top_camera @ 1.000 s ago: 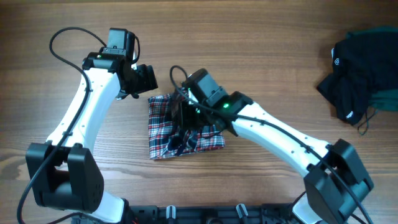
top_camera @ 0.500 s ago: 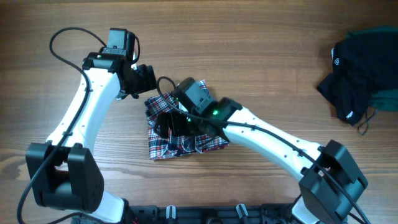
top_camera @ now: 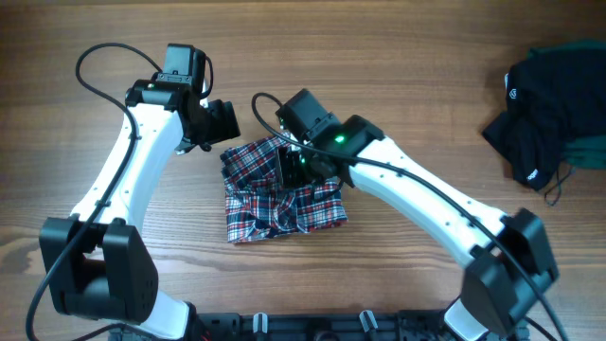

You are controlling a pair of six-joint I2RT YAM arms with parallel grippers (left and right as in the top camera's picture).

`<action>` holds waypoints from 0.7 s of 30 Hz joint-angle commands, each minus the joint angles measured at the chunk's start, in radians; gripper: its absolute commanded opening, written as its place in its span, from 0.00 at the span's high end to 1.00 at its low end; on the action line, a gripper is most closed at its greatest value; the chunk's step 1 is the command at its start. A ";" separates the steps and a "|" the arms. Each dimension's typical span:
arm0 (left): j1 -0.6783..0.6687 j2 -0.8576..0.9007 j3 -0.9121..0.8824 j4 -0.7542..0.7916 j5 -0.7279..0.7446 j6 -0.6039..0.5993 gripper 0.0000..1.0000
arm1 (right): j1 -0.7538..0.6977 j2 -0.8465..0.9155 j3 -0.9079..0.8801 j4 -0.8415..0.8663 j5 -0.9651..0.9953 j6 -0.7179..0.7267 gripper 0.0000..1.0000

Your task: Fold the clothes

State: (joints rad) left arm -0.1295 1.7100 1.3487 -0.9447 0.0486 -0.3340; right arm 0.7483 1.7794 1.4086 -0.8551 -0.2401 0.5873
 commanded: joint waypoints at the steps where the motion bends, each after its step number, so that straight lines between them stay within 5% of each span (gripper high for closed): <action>1: 0.005 0.005 0.007 -0.007 -0.017 0.006 0.20 | 0.005 0.049 -0.012 -0.040 -0.017 0.050 0.96; 7: 0.010 0.005 0.007 -0.006 -0.020 0.005 0.20 | 0.006 0.063 -0.014 -0.132 0.033 0.068 0.96; 21: 0.235 0.005 0.007 -0.034 -0.017 -0.021 0.17 | 0.075 0.065 -0.089 0.035 -0.126 0.121 0.96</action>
State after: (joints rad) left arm 0.0566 1.7100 1.3487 -0.9760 0.0460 -0.3435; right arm 0.7795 1.8294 1.3281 -0.8433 -0.2970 0.6876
